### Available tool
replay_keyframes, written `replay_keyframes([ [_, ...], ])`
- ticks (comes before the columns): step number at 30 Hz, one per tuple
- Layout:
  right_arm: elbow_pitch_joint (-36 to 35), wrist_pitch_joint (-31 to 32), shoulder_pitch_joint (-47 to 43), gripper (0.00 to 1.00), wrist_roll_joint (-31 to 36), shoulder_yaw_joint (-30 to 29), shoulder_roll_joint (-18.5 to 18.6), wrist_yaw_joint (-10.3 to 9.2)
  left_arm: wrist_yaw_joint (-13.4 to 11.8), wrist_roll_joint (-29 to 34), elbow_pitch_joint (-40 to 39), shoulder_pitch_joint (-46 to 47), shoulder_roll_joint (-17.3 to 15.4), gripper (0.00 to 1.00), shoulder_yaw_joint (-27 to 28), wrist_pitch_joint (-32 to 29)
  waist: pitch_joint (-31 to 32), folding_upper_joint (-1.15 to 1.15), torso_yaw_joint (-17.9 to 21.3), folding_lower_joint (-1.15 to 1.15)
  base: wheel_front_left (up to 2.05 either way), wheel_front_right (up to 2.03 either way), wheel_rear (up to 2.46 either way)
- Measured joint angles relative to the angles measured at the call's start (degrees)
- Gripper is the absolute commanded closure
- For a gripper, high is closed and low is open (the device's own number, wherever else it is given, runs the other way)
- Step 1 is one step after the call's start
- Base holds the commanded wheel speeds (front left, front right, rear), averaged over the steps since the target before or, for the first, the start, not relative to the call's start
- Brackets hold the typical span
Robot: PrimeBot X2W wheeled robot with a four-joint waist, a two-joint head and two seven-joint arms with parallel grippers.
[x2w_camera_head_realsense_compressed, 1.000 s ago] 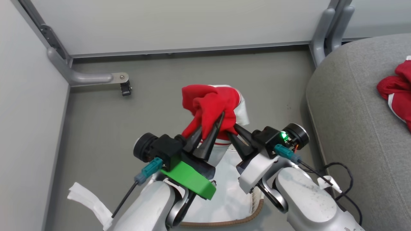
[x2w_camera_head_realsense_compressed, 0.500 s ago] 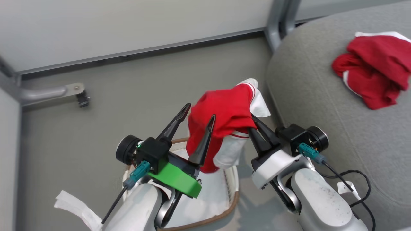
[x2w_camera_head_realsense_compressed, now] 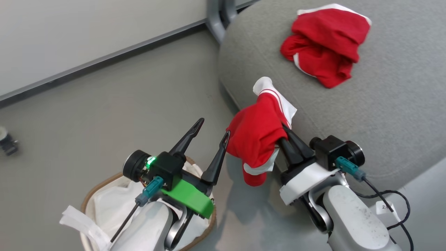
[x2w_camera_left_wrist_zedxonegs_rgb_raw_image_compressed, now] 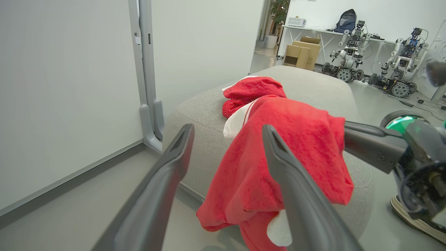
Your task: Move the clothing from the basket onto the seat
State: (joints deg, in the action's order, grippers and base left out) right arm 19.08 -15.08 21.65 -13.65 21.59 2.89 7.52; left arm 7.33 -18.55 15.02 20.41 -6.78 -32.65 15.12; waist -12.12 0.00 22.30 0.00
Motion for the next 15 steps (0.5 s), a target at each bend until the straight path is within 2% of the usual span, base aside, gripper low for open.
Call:
replay_keyframes([
  [6,-0.26,0.01,0.30,1.00,0.45,-2.83,-0.01,0.00,0.00,-0.18,1.62,0.31,-0.74,0.00,-1.36,0.00,-1.26,0.00,5.18,0.00,0.00,0.00,0.00],
  [11,-0.67,0.01,5.02,1.00,3.27,-5.67,0.41,0.00,0.00,-0.33,2.35,1.08,-1.07,0.00,-2.24,0.00,-3.39,0.00,7.19,0.00,0.00,0.00,0.00],
  [15,-1.05,0.01,12.06,1.00,5.16,-8.84,4.14,0.00,0.00,-0.51,3.11,1.66,-1.89,0.00,-2.79,0.00,-5.74,0.00,7.55,0.00,0.00,0.00,0.00],
])
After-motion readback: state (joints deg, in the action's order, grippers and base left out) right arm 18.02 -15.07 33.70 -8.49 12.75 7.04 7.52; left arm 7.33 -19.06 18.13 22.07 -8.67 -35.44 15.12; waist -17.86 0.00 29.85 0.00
